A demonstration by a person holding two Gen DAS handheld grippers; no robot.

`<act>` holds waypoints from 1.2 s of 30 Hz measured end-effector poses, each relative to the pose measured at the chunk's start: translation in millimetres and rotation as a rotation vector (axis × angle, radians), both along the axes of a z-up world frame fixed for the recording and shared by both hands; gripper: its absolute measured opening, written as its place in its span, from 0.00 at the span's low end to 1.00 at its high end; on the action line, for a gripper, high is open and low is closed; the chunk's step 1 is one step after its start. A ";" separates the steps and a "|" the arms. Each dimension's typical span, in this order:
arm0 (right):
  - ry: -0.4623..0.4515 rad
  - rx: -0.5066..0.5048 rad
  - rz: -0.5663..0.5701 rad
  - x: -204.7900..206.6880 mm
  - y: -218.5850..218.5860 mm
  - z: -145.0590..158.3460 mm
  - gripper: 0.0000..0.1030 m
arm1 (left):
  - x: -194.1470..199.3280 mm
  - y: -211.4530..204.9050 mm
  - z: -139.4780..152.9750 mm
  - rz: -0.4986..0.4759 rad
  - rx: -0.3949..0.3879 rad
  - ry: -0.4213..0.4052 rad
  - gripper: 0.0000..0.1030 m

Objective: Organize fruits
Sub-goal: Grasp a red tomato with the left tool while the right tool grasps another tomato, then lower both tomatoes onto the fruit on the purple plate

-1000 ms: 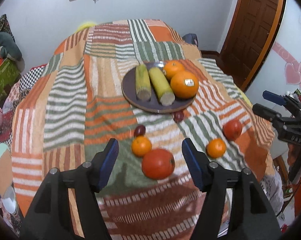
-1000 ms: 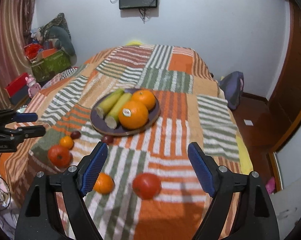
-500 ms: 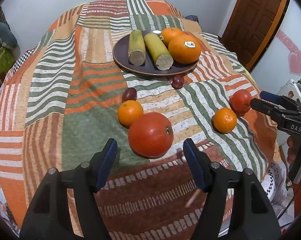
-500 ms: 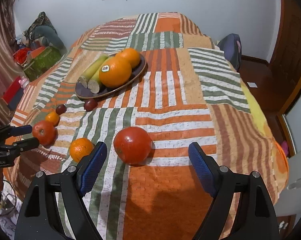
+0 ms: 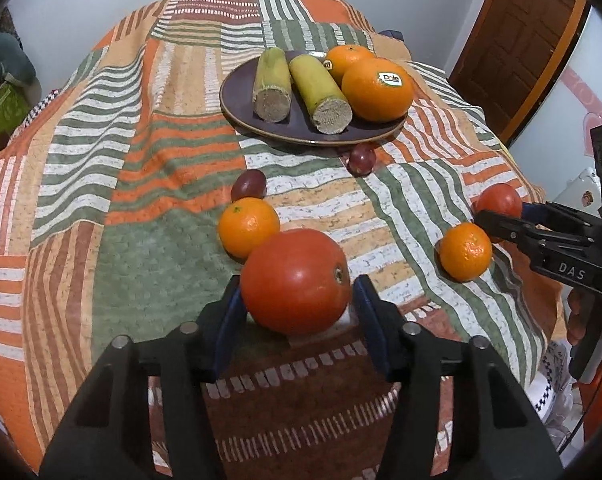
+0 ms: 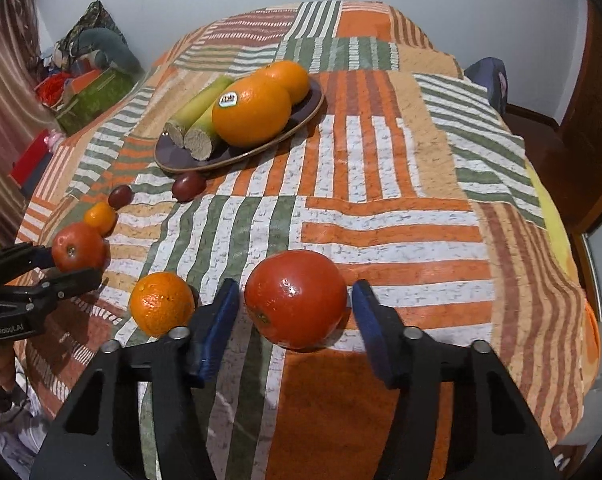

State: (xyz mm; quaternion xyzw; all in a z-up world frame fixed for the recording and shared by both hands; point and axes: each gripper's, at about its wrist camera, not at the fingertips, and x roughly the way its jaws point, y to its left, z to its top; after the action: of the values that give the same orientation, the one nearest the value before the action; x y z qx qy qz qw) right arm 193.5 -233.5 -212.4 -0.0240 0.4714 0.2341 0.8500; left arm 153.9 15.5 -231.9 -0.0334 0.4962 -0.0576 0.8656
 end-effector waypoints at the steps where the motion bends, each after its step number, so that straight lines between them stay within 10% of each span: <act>1: -0.001 0.002 0.000 0.0 -0.1 0.5 0.44 | 0.2 -0.1 0.1 -0.002 0.002 -0.002 0.49; 36: -0.251 0.034 0.051 54.6 35.4 81.4 0.43 | 78.5 17.7 81.0 0.012 -0.010 -0.193 0.48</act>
State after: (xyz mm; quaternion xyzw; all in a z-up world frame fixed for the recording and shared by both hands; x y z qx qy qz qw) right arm 248.2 -198.2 -131.0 -0.0507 0.3565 0.2586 0.8963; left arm 232.4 33.2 -150.8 -0.0348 0.4102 -0.0580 0.9095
